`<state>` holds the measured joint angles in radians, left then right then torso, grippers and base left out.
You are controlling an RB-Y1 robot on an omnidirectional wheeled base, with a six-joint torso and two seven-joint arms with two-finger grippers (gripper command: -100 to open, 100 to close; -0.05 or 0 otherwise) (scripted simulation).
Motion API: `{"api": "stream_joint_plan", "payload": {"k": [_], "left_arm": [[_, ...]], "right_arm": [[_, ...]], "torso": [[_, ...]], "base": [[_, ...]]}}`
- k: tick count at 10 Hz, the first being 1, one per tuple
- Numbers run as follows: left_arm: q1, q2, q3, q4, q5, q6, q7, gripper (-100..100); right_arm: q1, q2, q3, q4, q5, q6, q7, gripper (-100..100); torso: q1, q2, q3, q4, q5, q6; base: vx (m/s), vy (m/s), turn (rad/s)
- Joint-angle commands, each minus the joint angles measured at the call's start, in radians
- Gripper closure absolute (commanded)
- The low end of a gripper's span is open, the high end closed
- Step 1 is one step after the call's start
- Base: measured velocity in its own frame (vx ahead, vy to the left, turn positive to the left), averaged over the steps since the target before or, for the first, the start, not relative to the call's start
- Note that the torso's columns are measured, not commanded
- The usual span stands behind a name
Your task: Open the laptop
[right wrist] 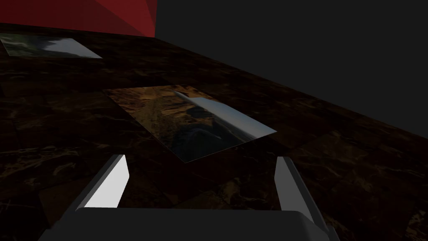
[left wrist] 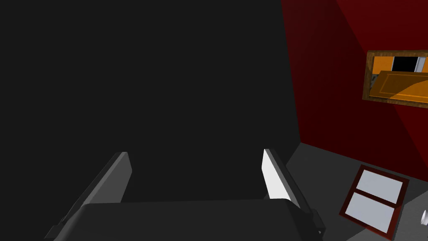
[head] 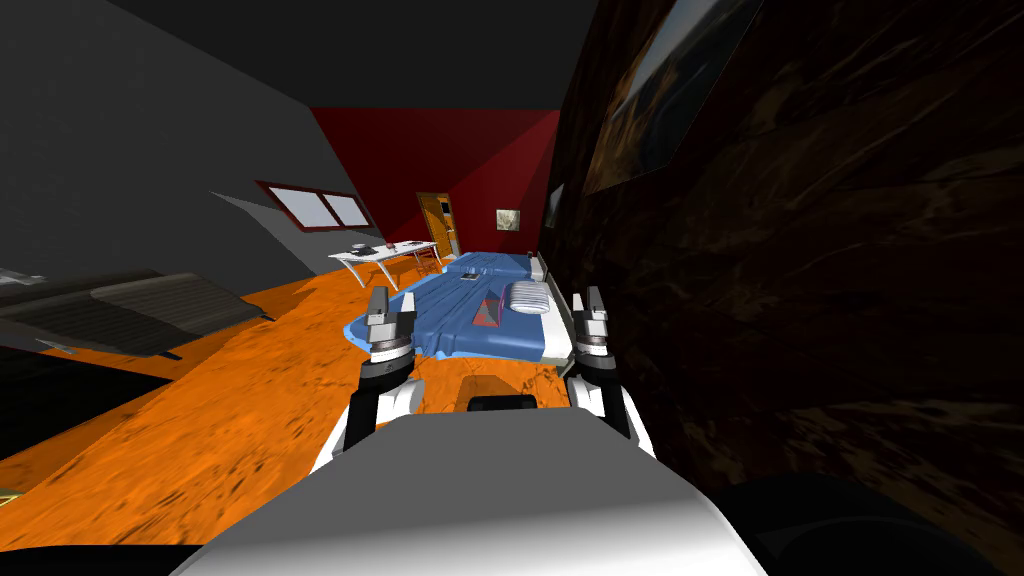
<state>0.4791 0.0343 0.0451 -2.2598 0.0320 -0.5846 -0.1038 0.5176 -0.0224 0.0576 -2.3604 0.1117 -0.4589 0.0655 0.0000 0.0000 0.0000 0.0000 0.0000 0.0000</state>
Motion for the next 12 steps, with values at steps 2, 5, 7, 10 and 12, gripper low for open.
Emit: {"api": "stream_joint_plan", "payload": {"k": [2,5,7,10,12], "left_arm": [[0.0,0.0,0.0,0.0,0.0,0.0,0.0,0],[0.0,0.0,0.0,0.0,0.0,0.0,0.0,0],[0.0,0.0,0.0,0.0,0.0,0.0,0.0,0],[-0.017,0.033,0.008,0.029,0.0,0.001,-0.009,-100],[-0.041,0.057,0.019,0.07,0.001,0.003,-0.022,-100]], "right_arm": [[0.0,0.0,0.0,0.0,0.0,0.0,0.0,0],[0.0,0.0,0.0,0.0,0.0,0.0,0.0,0],[0.0,0.0,0.0,0.0,0.0,0.0,0.0,0],[0.0,0.0,0.0,0.0,0.0,0.0,0.0,0],[0.0,0.0,0.0,0.0,0.0,0.0,0.0,0]], "torso": [[0.0,0.104,-0.209,0.105,0.0,0.0],[0.0,0.322,-0.644,0.322,0.0,0.0],[0.0,0.47,-0.939,0.47,0.0,0.0],[0.0,0.691,-1.382,0.691,0.0,0.0],[0.0,0.734,-1.471,0.734,0.0,0.0]], "base": [[0.0,0.0,0.0],[0.0,0.0,0.0],[0.0,0.0,0.0],[0.002,-0.001,-0.021],[0.003,-0.005,-0.078]]}}
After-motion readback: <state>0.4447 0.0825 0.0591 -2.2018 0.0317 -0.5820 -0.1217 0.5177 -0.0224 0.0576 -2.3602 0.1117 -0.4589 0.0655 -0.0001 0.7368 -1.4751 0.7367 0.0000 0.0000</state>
